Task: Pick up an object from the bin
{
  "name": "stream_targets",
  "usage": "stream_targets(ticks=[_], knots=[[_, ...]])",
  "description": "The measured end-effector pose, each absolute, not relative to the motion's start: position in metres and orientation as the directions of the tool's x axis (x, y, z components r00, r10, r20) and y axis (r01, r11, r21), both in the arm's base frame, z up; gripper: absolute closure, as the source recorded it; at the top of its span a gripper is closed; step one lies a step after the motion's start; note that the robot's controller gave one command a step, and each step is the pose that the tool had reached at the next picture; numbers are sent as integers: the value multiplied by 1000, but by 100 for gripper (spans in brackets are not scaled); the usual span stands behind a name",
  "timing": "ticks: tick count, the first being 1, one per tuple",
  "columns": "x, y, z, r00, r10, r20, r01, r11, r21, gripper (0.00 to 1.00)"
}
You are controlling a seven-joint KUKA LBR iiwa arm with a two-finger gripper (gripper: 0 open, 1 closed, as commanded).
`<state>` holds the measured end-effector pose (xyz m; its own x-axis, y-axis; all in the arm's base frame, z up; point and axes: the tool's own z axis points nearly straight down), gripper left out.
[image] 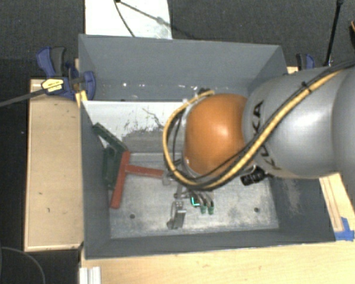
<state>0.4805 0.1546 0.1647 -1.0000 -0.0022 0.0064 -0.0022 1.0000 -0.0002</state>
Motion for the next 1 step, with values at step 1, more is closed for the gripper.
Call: stream_targets(ticks=[1], knots=[[496,36,68,-1000,-22,5,-22,1000,-4,0]])
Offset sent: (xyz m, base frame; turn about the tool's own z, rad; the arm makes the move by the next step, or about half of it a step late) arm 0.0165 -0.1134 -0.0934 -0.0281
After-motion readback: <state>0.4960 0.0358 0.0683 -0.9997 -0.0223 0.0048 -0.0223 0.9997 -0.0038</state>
